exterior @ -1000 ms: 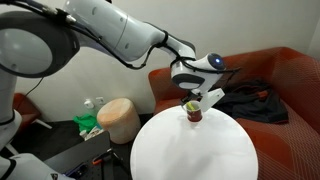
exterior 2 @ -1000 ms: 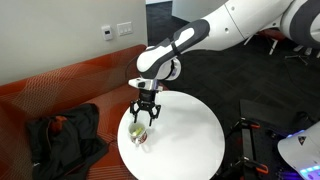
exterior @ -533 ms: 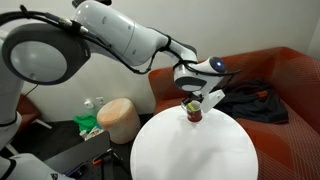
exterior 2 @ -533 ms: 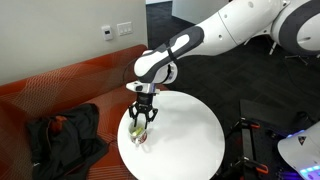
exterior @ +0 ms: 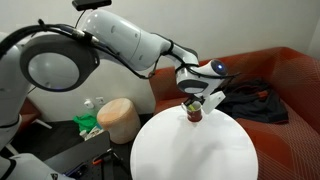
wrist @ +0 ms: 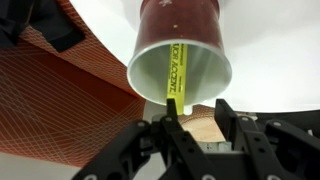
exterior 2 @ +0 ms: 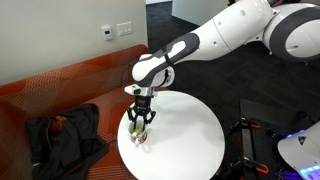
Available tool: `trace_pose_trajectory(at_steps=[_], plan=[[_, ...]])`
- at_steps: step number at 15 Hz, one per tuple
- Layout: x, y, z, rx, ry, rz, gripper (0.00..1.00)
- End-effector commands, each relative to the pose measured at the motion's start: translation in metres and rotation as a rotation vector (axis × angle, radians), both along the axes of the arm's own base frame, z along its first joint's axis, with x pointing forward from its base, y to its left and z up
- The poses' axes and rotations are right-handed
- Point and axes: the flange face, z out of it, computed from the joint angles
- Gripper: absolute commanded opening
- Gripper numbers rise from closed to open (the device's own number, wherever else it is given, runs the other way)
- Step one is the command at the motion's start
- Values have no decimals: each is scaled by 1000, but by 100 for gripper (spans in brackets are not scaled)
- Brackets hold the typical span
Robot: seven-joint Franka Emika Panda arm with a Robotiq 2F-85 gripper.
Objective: Put the yellow sharpie on the table
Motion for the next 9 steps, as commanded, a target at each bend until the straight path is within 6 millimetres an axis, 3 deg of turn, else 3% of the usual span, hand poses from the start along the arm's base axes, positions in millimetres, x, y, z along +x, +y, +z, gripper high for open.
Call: trace_pose_trajectory(at_steps=[1,5,9], plan=[[10,0,-5,4,-11,15,50],[13,1,-11,4,-13,17,52],[16,4,-15,10,-15,18,46]])
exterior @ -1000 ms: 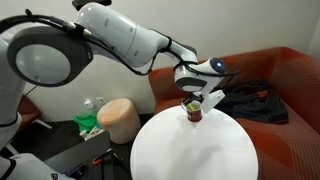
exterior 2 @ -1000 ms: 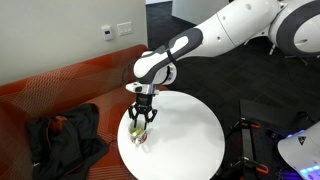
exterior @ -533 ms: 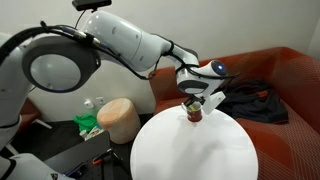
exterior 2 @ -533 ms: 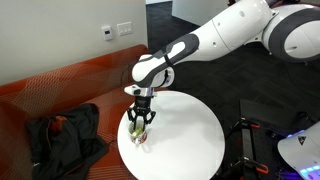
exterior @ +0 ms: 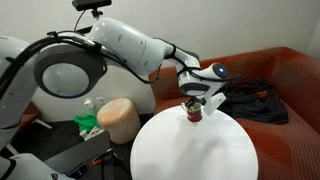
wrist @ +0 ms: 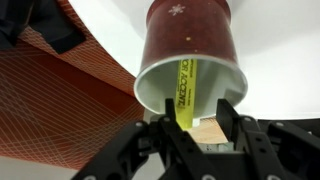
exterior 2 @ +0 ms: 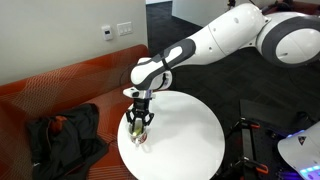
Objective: Put the yellow sharpie on the table
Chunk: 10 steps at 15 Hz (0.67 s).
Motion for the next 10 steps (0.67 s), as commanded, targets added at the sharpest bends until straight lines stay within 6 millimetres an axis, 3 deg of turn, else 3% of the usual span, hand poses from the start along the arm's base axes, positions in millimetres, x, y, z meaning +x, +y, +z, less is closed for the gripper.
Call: trace_pose_trajectory(at_steps=[1,4,7,8,10], plan=[[9,1,1,7,-12,9,46],[11,3,1,12,-14,10,43],[14,3,0,16,-13,10,34],[15,3,-1,17,-12,10,37],[15,4,-2,19,-9,11,26]])
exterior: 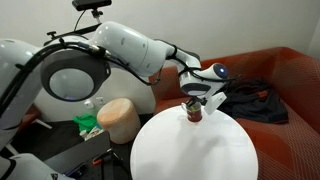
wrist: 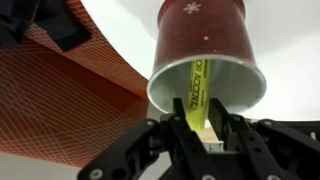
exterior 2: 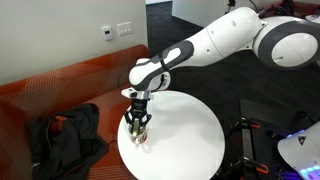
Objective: Put the yellow sharpie on the table
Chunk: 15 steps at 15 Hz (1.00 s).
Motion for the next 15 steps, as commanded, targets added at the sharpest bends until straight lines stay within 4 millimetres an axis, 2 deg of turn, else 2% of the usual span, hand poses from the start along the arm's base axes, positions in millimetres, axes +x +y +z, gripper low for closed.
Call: trace_pose_trajectory(at_steps=[1,2,3,4,6,15], plan=[[7,0,1,8,6,13,24],[8,0,0,8,6,12,18],[8,0,0,9,7,14,21],[9,0,0,10,9,15,12],[9,0,0,11,9,18,5],[3,-6,13,24,13,8,5]])
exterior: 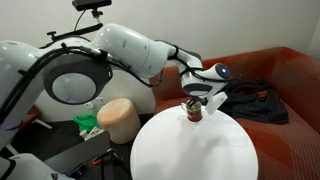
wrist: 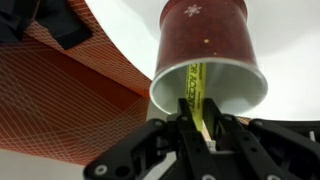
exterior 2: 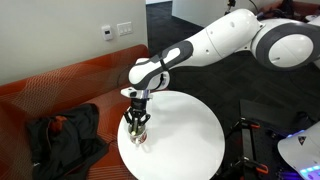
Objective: Put the yellow sharpie on the table
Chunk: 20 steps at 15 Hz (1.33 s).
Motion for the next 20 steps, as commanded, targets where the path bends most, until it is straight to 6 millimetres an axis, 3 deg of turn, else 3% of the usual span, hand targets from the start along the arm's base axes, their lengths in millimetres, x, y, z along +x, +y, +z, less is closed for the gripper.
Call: trace_pose_trajectory(at_steps=[1,11,20], plan=[[-3,-4,14,16,20,-3,5],[-20,-4,40,32,40,16,5],[-47,-9,88,75,45,55,5]])
